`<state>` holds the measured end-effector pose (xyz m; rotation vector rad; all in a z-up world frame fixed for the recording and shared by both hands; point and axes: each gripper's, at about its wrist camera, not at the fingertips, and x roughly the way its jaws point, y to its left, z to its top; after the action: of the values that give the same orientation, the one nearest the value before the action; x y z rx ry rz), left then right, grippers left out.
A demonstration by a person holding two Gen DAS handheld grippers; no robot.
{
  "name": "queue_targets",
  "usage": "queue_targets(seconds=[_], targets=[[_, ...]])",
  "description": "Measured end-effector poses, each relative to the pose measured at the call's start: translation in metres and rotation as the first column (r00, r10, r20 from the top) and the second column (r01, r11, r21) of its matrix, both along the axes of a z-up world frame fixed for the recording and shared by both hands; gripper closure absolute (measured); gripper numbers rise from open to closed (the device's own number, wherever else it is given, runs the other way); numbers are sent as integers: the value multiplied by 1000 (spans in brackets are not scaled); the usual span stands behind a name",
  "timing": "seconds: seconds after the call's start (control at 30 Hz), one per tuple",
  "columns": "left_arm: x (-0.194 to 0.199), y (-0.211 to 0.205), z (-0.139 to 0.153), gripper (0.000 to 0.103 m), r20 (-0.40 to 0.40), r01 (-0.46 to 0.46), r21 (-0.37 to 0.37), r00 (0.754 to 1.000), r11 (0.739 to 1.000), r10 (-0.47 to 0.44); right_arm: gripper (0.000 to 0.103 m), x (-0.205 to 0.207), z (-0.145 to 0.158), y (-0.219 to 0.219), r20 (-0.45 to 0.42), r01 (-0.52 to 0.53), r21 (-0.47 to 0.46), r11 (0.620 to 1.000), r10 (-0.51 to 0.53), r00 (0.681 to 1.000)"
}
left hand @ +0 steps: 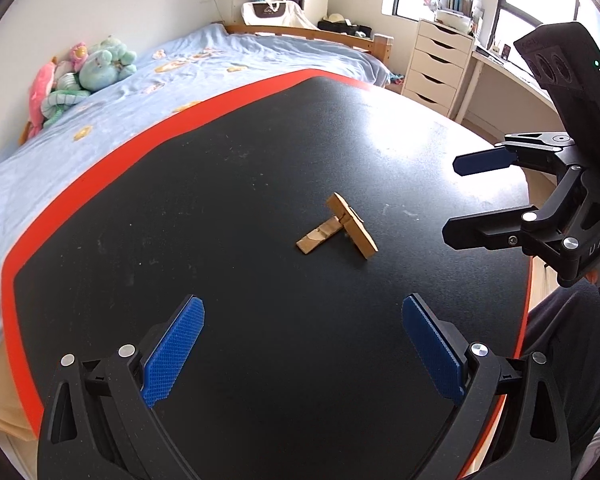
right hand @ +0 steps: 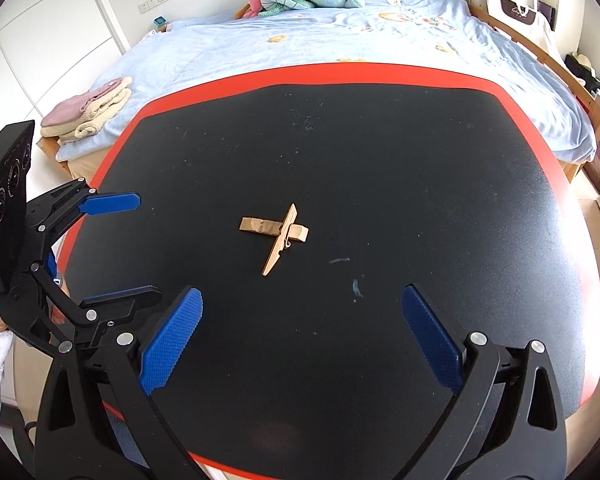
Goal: Collect trash
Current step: 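Grasp the wooden clothespin halves with left tool while right tool grasps the other half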
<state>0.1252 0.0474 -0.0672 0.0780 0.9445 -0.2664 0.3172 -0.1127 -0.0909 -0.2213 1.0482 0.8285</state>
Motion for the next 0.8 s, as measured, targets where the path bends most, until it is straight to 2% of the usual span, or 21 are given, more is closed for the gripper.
queue_targets(seconds=[0.27, 0.33, 0.5, 0.67, 0.8], targets=[[21, 9, -20, 8, -27, 79, -4, 997, 997, -79, 6, 24, -26, 32, -43, 7, -14, 1000, -7, 999], [23, 8, -24, 8, -24, 100, -1, 995, 995, -100, 16, 27, -31, 37, -54, 8, -18, 1000, -9, 999], [27, 9, -26, 8, -12, 129, 4, 992, 992, -129, 30, 31, -42, 45, -69, 1, -36, 999, -4, 998], [32, 7, -25, 8, 1, 140, 7, 990, 990, -140, 38, 31, -42, 48, -40, -17, -39, 999, 15, 999], [37, 2, -25, 8, 7, 156, 12, 988, 988, -156, 57, 32, -41, 48, -19, -30, -51, 998, 29, 999]])
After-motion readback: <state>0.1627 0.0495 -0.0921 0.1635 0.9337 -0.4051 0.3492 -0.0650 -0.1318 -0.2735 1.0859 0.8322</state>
